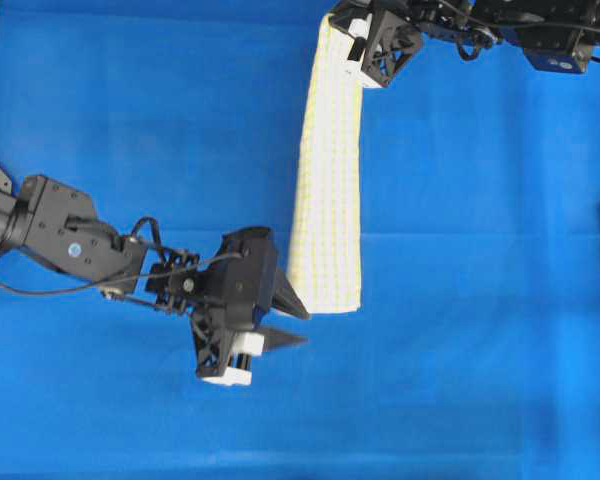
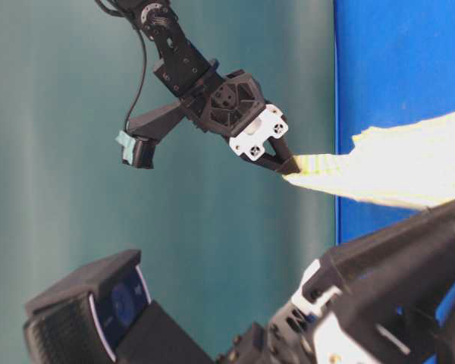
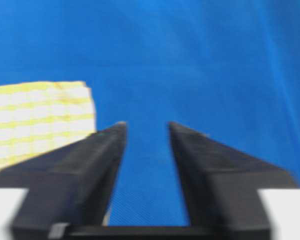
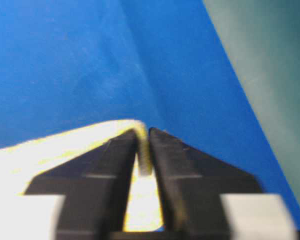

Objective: Fold the yellow towel.
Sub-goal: 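Lay the strip down vertically and open both grippers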

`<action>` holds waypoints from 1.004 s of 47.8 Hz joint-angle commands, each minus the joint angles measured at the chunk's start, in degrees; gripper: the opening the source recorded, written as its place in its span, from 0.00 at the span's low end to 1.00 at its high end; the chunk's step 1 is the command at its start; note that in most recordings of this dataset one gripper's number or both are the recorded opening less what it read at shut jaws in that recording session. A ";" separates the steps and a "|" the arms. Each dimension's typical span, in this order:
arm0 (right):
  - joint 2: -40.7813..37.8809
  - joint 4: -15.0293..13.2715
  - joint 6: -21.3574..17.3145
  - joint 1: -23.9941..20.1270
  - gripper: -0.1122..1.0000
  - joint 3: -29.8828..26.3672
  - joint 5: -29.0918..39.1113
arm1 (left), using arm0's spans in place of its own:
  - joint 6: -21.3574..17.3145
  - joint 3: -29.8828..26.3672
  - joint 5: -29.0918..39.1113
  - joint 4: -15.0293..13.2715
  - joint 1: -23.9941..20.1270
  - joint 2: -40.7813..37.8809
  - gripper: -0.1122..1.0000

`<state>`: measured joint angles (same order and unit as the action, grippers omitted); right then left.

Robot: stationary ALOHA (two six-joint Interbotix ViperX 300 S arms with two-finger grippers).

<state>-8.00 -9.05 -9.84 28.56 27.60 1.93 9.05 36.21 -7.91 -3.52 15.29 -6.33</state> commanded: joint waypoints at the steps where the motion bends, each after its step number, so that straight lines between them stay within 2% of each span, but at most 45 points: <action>1: 0.79 -0.09 0.26 -0.53 0.40 -1.41 -0.62 | 0.00 -0.53 -0.44 0.09 -0.26 1.58 0.48; 7: 0.88 -0.18 0.70 -1.14 0.69 -1.41 -1.14 | 0.00 -0.44 -0.44 0.09 -0.44 1.76 0.71; 11: 0.88 -0.18 0.70 -1.32 0.77 -1.41 -1.32 | -0.09 -0.44 -0.35 0.18 -0.79 1.85 0.73; 21: 1.85 -0.18 0.35 -0.97 0.76 -0.79 -0.53 | -0.26 0.00 2.99 0.18 -2.20 3.43 0.71; 29: 4.92 -0.18 0.18 -0.18 0.76 2.02 -0.18 | -0.35 1.76 7.21 0.18 -4.57 7.03 0.71; 48: 13.89 0.70 -0.53 0.53 0.76 12.83 -3.34 | -0.79 8.35 7.38 0.44 -17.93 13.45 0.71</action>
<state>2.81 -8.88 -10.28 29.09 39.38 0.00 8.35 44.56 -0.35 -3.16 -0.97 5.19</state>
